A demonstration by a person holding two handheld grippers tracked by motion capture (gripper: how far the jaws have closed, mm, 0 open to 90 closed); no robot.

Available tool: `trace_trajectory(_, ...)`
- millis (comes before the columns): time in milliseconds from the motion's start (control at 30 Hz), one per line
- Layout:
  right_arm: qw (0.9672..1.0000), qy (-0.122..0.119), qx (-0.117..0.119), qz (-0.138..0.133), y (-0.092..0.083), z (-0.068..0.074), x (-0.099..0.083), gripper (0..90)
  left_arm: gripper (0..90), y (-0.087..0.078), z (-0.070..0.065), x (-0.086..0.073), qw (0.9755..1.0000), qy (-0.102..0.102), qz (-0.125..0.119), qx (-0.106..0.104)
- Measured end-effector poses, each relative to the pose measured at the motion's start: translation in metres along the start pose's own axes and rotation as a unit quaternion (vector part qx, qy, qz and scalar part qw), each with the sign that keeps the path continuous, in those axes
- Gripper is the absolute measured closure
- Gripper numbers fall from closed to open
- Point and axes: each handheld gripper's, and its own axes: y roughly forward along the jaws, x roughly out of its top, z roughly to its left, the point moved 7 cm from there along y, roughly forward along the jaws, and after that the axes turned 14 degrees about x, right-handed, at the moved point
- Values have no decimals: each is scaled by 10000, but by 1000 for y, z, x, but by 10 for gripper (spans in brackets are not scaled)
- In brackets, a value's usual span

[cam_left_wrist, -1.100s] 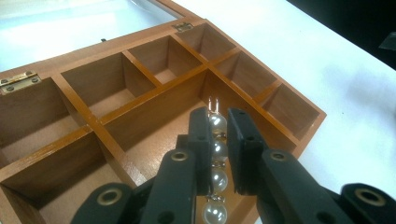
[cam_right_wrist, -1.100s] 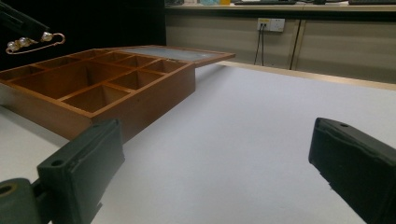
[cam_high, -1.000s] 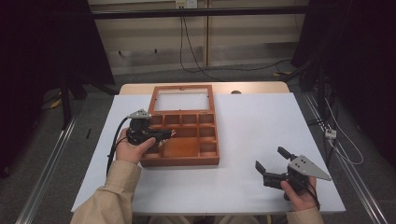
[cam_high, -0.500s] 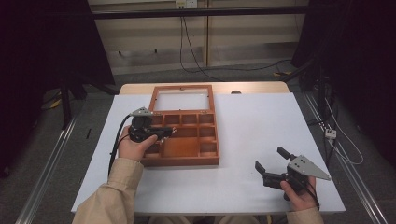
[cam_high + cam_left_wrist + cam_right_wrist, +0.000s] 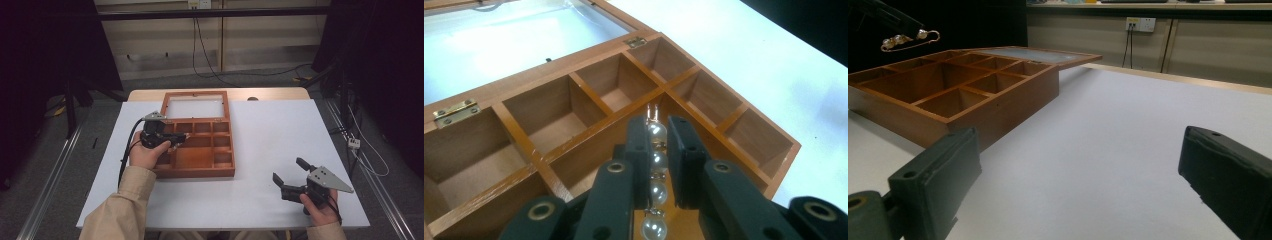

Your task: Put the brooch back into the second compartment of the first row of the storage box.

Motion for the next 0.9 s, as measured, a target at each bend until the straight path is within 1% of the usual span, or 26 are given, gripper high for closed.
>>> trace_trajectory(33, 10000, 3, 5, 4, 0, 0, 0, 25, 809, 0, 0, 1, 10000, 2, 18, -21)
trace_trajectory(133, 10000, 27, -4, -10, 0, 0, 0, 25, 809, 2, 0, 2, 10000, -14, 8, 8)
trace_trajectory(200, 10000, 22, -7, -12, 0, 0, 0, 26, 809, 4, 1, 3, 10000, 2, 12, 33)
trace_trajectory(367, 10000, 4, 8, 5, 0, 0, 0, 25, 809, 5, 6, 3, 9999, -36, 17, 98)
trace_trajectory(567, 10000, 8, 5, 5, 0, 0, 0, 26, 808, 7, 6, 7, 9999, 8, 25, 125)
trace_trajectory(600, 10000, 5, 9, 6, 0, 0, 0, 25, 808, 7, 7, 8, 9999, 43, 22, 162)
trace_trajectory(700, 10000, 3, 12, 10, 0, 0, 0, 25, 809, 9, 8, 11, 9998, 25, 10, 195)
trace_trajectory(833, 10000, 3, 12, 3, 0, 0, -1, 26, 808, 10, 9, 14, 9999, 1, -3, 173)
trace_trajectory(900, 10000, 4, 12, 7, 0, 0, -1, 25, 809, 11, 8, 15, 9998, 39, 24, 181)
